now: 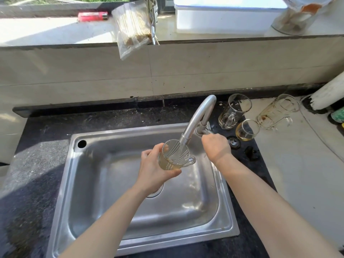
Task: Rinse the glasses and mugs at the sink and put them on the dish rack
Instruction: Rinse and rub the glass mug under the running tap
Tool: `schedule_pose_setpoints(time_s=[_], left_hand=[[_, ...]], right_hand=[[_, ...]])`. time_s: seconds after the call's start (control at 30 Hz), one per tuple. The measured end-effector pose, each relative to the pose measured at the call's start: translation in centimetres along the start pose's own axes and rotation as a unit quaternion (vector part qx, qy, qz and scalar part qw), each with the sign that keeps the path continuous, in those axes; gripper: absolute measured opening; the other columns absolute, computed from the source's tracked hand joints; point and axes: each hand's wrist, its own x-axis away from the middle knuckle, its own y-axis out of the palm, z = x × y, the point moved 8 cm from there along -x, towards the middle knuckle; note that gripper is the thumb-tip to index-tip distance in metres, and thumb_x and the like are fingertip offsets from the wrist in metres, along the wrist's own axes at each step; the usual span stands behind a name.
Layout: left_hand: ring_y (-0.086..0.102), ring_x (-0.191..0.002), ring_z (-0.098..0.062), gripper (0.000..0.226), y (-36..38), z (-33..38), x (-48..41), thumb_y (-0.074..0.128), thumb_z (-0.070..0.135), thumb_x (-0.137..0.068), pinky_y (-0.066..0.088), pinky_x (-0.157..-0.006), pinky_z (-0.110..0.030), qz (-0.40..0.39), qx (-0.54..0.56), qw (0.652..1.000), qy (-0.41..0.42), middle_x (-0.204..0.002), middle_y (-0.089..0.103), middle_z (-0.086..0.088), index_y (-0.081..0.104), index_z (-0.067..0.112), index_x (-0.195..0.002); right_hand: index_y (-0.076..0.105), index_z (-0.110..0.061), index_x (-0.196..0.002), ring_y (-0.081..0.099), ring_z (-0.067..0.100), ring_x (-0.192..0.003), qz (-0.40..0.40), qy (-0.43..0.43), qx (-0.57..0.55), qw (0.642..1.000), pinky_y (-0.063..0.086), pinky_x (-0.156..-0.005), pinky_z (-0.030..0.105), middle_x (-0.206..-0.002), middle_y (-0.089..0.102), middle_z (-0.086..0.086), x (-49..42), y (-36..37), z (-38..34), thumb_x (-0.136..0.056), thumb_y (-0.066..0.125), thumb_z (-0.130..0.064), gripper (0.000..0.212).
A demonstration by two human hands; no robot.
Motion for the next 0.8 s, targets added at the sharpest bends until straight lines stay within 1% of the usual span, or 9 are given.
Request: schedule_pose_setpoints(time_s=[0.13, 0.27, 0.37, 0.43, 0.5, 0.53, 0.6, 0.67, 0.8], left_hand=[[0.032, -0.115, -0.007, 0.076, 0.1, -0.2, 0.2, 0.087, 0.024, -0.059, 0.028, -0.088, -0.013, -0.003, 0.004, 1.0, -0.003, -0.103, 0.038, 0.031, 0.048, 0.032, -0.124], [0.032, -0.115, -0.007, 0.076, 0.4, -0.4, 0.5, 0.088, 0.025, -0.06, 0.028, -0.09, -0.014, -0.008, 0.003, 1.0, -0.006, -0.103, 0.037, 0.032, 0.048, 0.032, -0.124], [0.032, -0.115, -0.006, 0.076, 0.3, -0.9, 0.7, 0.088, 0.027, -0.059, 0.028, -0.084, -0.005, -0.009, 0.001, 1.0, -0.008, -0.107, 0.044, 0.029, 0.049, 0.033, -0.123], [0.032, -0.114, -0.006, 0.076, 0.0, -1.5, 0.9, 0.088, 0.027, -0.058, 0.026, -0.082, 0.003, -0.004, 0.001, 1.0, -0.012, -0.112, 0.051, 0.023, 0.049, 0.033, -0.123], [0.032, -0.113, -0.005, 0.074, -0.4, -2.1, 1.0, 0.087, 0.026, -0.058, 0.024, -0.081, 0.007, 0.002, 0.006, 1.0, -0.019, -0.116, 0.053, 0.02, 0.05, 0.034, -0.121], [0.032, -0.113, -0.005, 0.074, -0.4, -2.2, 1.0, 0.087, 0.025, -0.059, 0.024, -0.081, 0.006, 0.001, 0.007, 1.0, -0.02, -0.116, 0.053, 0.019, 0.049, 0.033, -0.121], [0.031, -0.114, -0.005, 0.075, -0.2, -2.1, 0.9, 0.087, 0.025, -0.059, 0.025, -0.081, 0.006, -0.01, 0.007, 1.0, -0.017, -0.117, 0.054, 0.018, 0.049, 0.033, -0.122], [0.032, -0.115, -0.006, 0.076, 0.4, -2.0, 0.7, 0.087, 0.026, -0.059, 0.025, -0.082, 0.005, -0.028, 0.01, 0.999, -0.013, -0.118, 0.054, 0.017, 0.048, 0.033, -0.123], [0.032, -0.116, -0.005, 0.073, 1.5, -2.9, 1.3, 0.087, 0.029, -0.059, 0.026, -0.084, 0.003, -0.066, 0.007, 0.998, -0.02, -0.118, 0.054, 0.023, 0.049, 0.035, -0.121]], right_hand=[[0.06, -0.006, -0.113, 0.062, 0.032, -0.106, -0.003, 0.036, -0.047, 0.998, 0.049, -0.082, 0.038, -0.113, 0.065, 0.012, 0.2, 0.2, 1.1, -0.093, 0.042, 0.003, 0.028], [0.061, -0.008, -0.112, 0.057, 0.028, -0.106, 0.049, 0.061, -0.102, 0.992, 0.046, -0.084, 0.038, -0.113, 0.06, 0.009, 0.4, -0.6, 1.8, -0.097, 0.042, -0.017, 0.026], [0.065, -0.01, -0.103, 0.054, 0.021, -0.097, 0.085, 0.075, -0.29, 0.95, 0.044, -0.081, 0.032, -0.104, 0.057, 0.004, 1.8, -1.3, 1.8, -0.09, 0.049, -0.017, 0.022], [0.07, -0.014, -0.102, 0.056, 0.014, -0.087, -0.01, 0.036, -0.448, 0.893, 0.044, -0.079, 0.025, -0.096, 0.06, -0.002, 3.1, -0.5, 0.4, -0.084, 0.057, -0.009, 0.022], [0.07, -0.017, -0.108, 0.057, 0.009, -0.078, -0.13, -0.02, -0.505, 0.853, 0.045, -0.076, 0.021, -0.092, 0.061, -0.007, 4.9, 0.9, -2.0, -0.08, 0.064, -0.006, 0.031], [0.069, -0.019, -0.109, 0.056, 0.008, -0.073, -0.155, -0.031, -0.515, 0.843, 0.045, -0.073, 0.022, -0.087, 0.06, -0.011, 5.4, 1.4, -2.8, -0.08, 0.067, -0.008, 0.032], [0.069, -0.022, -0.1, 0.052, 0.006, -0.064, -0.137, -0.028, -0.526, 0.839, 0.044, -0.067, 0.021, -0.075, 0.057, -0.015, 5.7, 1.7, -3.3, -0.082, 0.072, -0.015, 0.019], [0.067, -0.02, -0.086, 0.049, 0.005, -0.061, -0.102, -0.023, -0.514, 0.851, 0.041, -0.062, 0.019, -0.067, 0.055, -0.013, 5.6, 1.4, -3.0, -0.084, 0.072, -0.019, 0.006], [0.067, -0.014, -0.076, 0.049, 0.009, -0.062, -0.115, -0.036, -0.494, 0.861, 0.039, -0.061, 0.022, -0.066, 0.057, -0.005, 6.5, 1.8, -3.0, -0.082, 0.073, -0.019, 0.01]])
